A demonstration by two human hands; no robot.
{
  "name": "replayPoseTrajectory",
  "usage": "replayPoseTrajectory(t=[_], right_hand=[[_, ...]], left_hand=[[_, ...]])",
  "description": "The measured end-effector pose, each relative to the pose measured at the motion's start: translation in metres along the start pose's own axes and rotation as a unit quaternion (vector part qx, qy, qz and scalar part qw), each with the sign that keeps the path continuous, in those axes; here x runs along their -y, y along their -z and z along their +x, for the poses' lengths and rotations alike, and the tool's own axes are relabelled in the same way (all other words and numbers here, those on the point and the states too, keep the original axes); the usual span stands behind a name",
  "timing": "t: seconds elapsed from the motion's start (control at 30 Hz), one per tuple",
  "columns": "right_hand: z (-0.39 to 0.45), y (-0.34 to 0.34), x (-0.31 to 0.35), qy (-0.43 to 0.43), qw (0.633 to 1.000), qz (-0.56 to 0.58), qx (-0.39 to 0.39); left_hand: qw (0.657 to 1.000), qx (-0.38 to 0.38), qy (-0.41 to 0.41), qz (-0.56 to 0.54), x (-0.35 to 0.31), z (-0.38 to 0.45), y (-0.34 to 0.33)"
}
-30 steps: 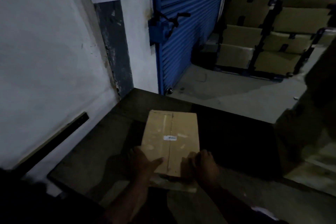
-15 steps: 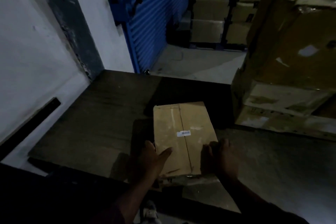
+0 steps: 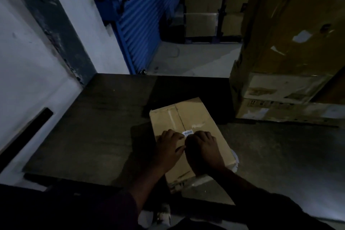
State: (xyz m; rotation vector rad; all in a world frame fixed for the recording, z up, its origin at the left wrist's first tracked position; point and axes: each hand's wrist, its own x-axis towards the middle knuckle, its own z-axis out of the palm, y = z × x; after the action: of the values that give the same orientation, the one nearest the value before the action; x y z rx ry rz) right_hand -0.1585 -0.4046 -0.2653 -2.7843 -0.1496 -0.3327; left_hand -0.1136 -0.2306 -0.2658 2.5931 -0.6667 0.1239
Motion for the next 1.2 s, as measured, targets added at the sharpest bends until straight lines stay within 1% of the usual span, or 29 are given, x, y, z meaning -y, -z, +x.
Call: replayPoseTrajectory(t=[0.07, 0.17, 0.27, 0.4, 0.53, 0.7, 0.8, 0.9, 1.0, 1.1, 1.17, 1.2], right_hand=[[0.007, -0.003, 0.000, 0.007, 1.000, -0.010, 0.012], [0.013, -0.008, -0.007, 0.001, 0.999, -0.027, 0.029], [0.014, -0.013, -0.012, -0.020, 0.999, -0.017, 0.019], [0.021, -0.010, -0.006, -0.039, 0.999, -0.001, 0.010], [0.018, -0.011, -0.004, -0.044, 0.999, -0.001, -0.016], [0.017, -0.006, 0.001, -0.041, 0.999, -0.003, -0.015], [0.016, -0.010, -0.003, -0.060, 0.998, 0.004, -0.007], [0.017, -0.012, -0.003, -0.079, 0.997, -0.013, 0.014], [0.015, -0.004, 0.002, -0.085, 0.996, -0.006, 0.002], [-0.007, 0.002, 0.006, -0.129, 0.991, -0.008, -0.037], [-0.031, 0.002, 0.007, -0.187, 0.981, -0.019, -0.050], [-0.042, 0.002, 0.008, -0.216, 0.975, -0.018, -0.054]], left_hand=[[1.000, 0.004, -0.031, -0.003, 0.004, 0.010, -0.003], [0.998, -0.022, -0.043, -0.051, 0.016, 0.018, -0.006], [0.995, -0.044, -0.043, -0.077, 0.030, 0.022, -0.010], [0.994, -0.036, -0.055, -0.091, 0.035, 0.030, -0.011], [0.995, -0.038, -0.051, -0.080, 0.035, 0.041, -0.007], [0.993, -0.067, -0.058, -0.082, 0.034, 0.042, -0.011], [0.994, -0.066, -0.059, -0.062, 0.035, 0.046, -0.011], [0.995, -0.056, -0.065, -0.046, 0.039, 0.052, -0.011], [0.996, -0.046, -0.059, -0.049, 0.053, 0.069, -0.011], [0.998, -0.067, -0.016, -0.009, 0.069, 0.090, -0.009], [0.997, -0.072, 0.020, 0.031, 0.076, 0.104, -0.007], [0.997, -0.060, 0.029, 0.036, 0.079, 0.110, -0.006]])
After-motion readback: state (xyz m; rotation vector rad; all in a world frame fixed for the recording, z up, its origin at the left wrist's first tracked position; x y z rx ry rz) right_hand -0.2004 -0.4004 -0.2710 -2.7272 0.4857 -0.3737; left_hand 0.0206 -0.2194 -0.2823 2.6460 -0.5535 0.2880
